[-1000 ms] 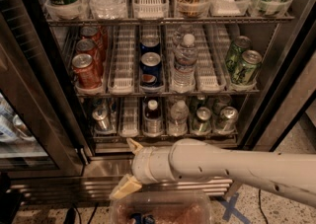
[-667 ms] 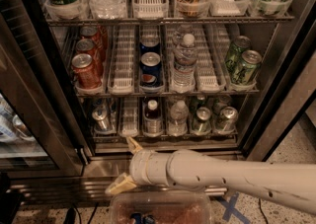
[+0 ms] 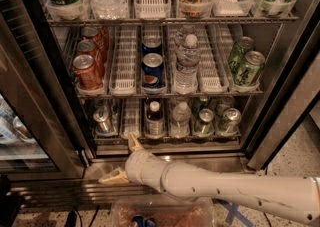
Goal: Pick redbull can from bottom shelf of fridge
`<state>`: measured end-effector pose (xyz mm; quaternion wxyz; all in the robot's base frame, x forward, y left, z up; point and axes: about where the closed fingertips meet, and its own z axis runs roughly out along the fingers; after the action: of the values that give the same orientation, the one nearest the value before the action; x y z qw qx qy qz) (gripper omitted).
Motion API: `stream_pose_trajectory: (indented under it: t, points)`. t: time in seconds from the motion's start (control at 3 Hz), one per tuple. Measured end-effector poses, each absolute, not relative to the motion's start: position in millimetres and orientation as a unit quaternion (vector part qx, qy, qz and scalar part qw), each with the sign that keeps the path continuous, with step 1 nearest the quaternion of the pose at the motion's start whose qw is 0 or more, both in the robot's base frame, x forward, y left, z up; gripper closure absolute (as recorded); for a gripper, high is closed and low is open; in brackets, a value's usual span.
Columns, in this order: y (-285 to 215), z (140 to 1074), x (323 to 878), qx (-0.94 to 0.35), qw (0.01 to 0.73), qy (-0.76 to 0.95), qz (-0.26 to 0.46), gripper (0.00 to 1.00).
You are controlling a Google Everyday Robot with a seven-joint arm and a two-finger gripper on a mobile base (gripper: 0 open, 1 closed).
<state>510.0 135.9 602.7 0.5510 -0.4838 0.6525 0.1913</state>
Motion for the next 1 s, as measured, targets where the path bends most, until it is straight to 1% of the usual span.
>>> stream_pose_trajectory:
  t: [1.0]
  points:
    - [127,600,539,-0.391,0.602,0.682,0.141,0.00]
